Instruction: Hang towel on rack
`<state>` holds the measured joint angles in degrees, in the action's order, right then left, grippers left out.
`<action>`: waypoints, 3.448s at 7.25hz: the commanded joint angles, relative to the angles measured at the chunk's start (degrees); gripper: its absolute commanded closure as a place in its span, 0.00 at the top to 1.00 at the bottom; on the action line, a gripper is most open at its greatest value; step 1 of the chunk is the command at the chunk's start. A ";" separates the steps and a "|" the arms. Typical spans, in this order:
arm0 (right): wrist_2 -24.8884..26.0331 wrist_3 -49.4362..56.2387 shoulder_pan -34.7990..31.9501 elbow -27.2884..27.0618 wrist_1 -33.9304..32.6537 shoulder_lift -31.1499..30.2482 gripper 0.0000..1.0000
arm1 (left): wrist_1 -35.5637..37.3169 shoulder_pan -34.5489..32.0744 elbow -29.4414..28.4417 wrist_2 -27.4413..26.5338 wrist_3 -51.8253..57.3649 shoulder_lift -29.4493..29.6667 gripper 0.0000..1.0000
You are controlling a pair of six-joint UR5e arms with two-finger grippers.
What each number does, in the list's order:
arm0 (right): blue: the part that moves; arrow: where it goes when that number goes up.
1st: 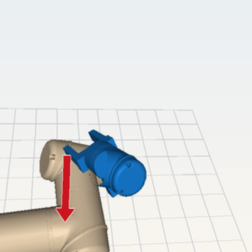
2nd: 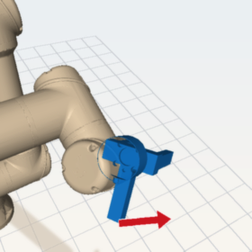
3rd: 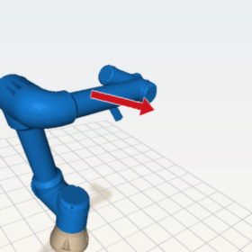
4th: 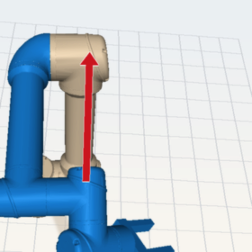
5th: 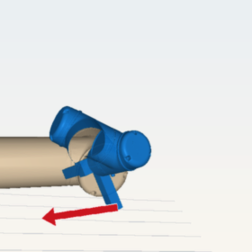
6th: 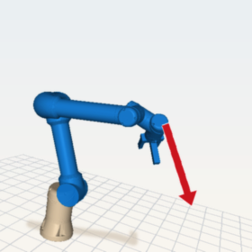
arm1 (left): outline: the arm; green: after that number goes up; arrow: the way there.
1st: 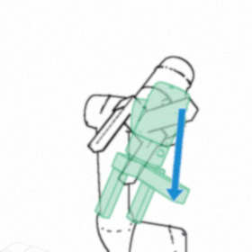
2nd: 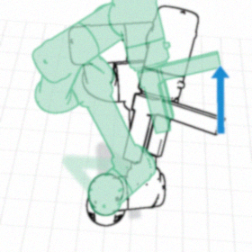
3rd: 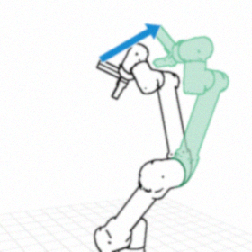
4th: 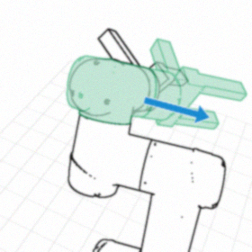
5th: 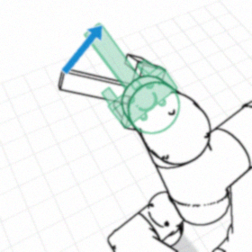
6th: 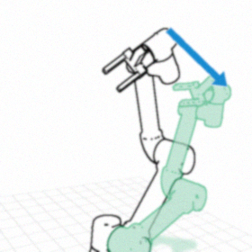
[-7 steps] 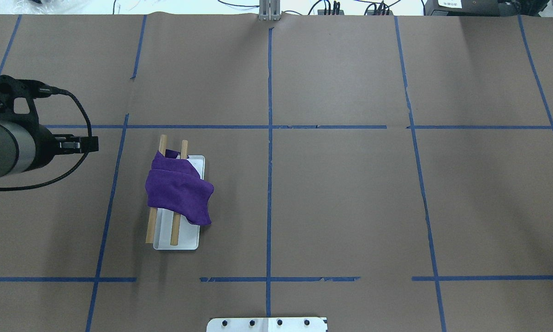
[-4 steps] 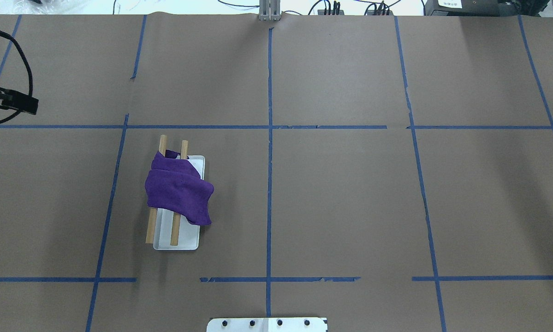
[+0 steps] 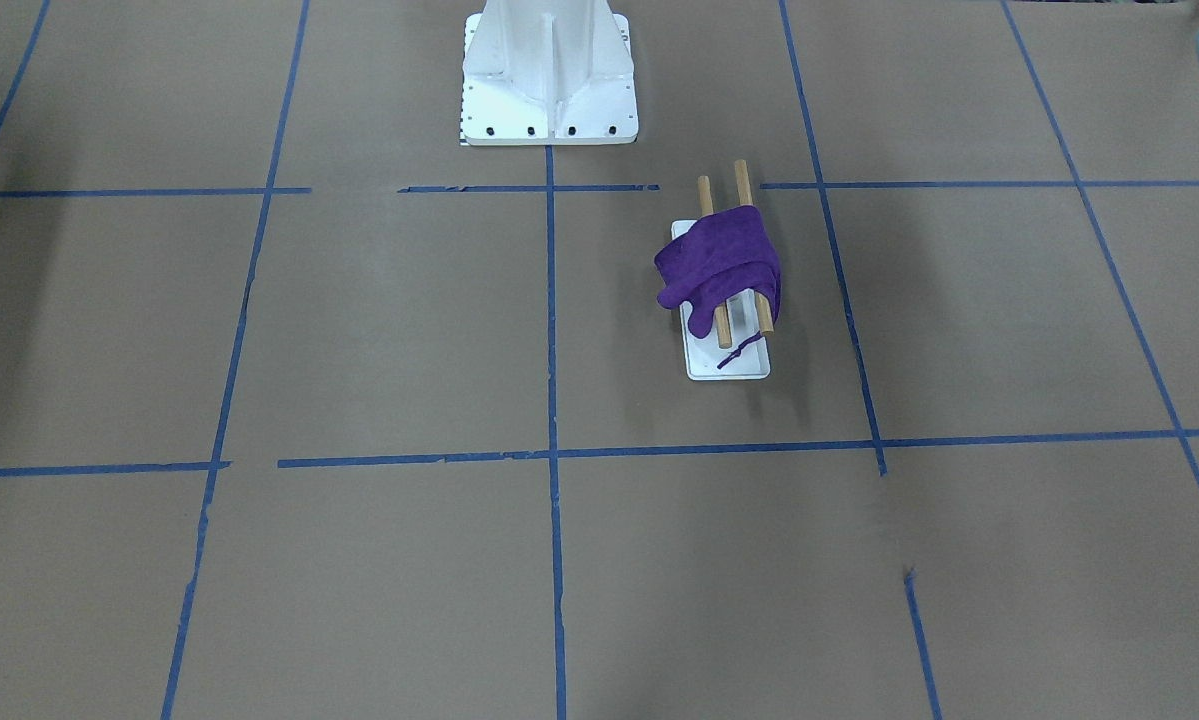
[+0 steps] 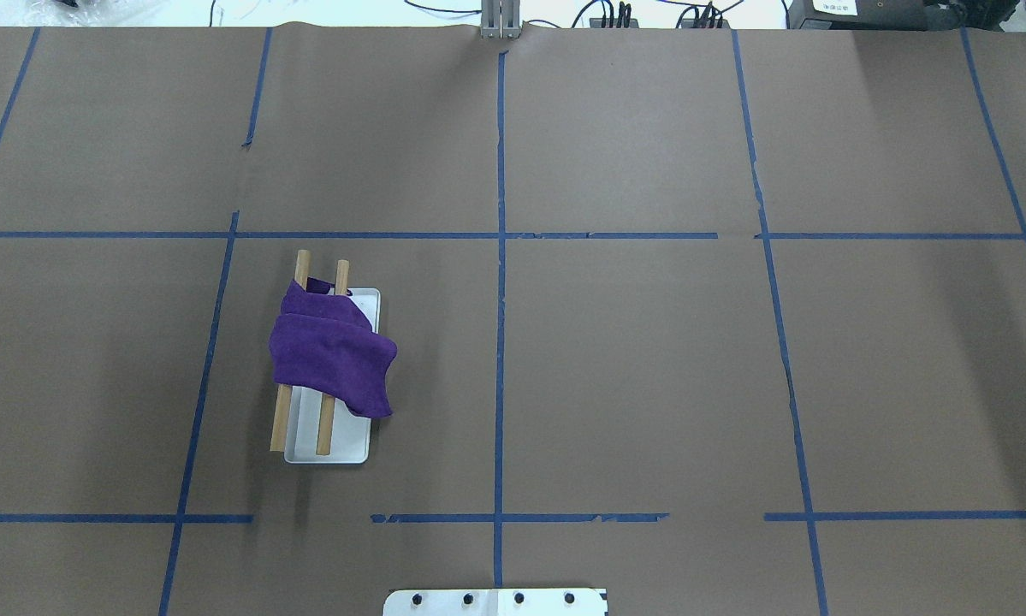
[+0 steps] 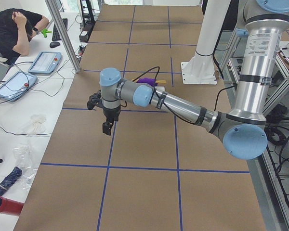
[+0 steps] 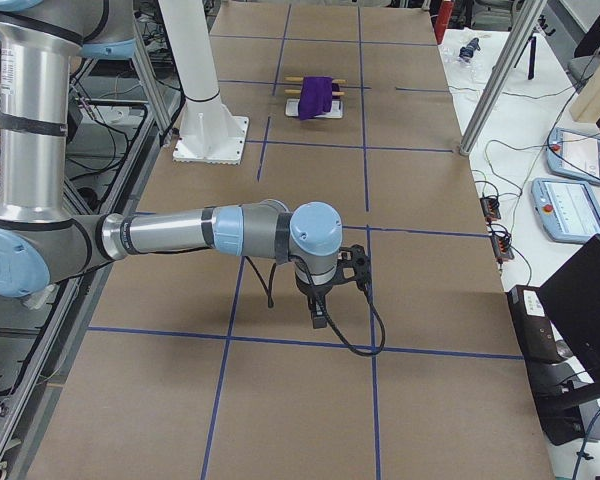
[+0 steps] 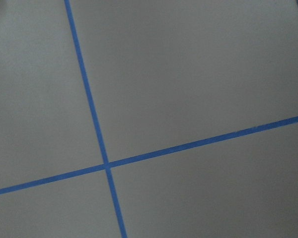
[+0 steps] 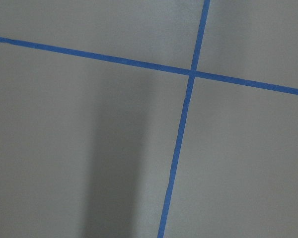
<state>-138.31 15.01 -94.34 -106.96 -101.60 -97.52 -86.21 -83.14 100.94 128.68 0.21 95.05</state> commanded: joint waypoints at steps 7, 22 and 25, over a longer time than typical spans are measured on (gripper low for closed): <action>-0.12 -0.42 -0.06 3.16 0.09 0.75 1.00 | 0.34 -6.60 -8.74 5.43 2.61 -4.00 1.00; 3.66 -15.98 4.51 7.20 15.39 -1.80 1.00 | 0.08 -6.60 -7.87 5.88 -1.35 -3.91 1.00; 2.18 -15.98 4.51 7.29 15.64 -1.89 1.00 | 0.08 -6.51 -7.87 5.88 -1.35 -3.91 1.00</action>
<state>-135.01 -0.97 -89.86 -99.70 -86.08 -99.37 -86.13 -89.69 93.07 134.56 -1.14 91.14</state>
